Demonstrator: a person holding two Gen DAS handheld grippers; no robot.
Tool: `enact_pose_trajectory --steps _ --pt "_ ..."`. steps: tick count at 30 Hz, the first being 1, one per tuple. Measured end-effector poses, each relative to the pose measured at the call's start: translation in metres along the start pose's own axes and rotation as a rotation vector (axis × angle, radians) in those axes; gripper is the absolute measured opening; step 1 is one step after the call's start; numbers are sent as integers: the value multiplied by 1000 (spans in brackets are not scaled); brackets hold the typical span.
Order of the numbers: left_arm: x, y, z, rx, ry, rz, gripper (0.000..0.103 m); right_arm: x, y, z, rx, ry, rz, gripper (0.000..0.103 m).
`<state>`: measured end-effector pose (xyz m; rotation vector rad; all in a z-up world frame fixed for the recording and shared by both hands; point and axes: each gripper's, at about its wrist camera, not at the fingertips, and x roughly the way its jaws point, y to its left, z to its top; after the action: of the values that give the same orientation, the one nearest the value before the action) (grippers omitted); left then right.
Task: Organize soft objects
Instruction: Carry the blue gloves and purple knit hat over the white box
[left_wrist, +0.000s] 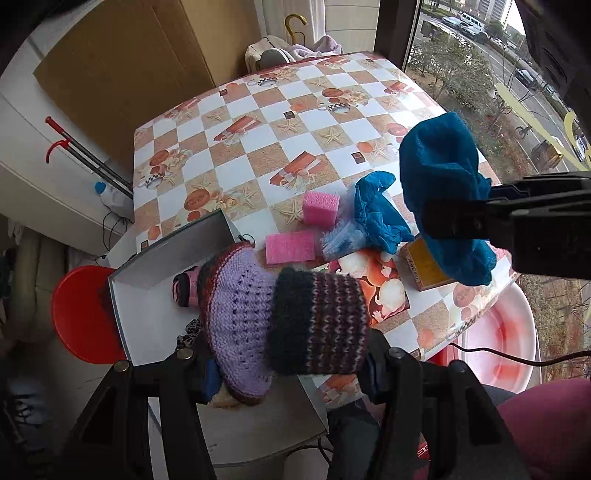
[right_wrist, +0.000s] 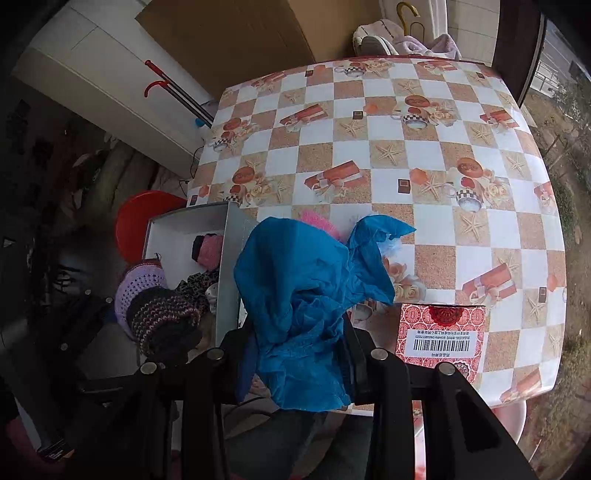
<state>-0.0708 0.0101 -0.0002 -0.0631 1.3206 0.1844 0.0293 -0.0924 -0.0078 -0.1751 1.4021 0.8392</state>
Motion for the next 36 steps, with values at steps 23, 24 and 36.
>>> enact_pose_trajectory --steps 23,24,36 --pt "-15 66 -59 -209 -40 24 61 37 108 -10 -259 108 -24 39" --pt "-15 68 -60 -213 -41 23 61 38 110 -10 -263 110 -26 39" --pt "-15 81 -73 -260 -40 29 61 46 129 -11 -316 129 -35 39"
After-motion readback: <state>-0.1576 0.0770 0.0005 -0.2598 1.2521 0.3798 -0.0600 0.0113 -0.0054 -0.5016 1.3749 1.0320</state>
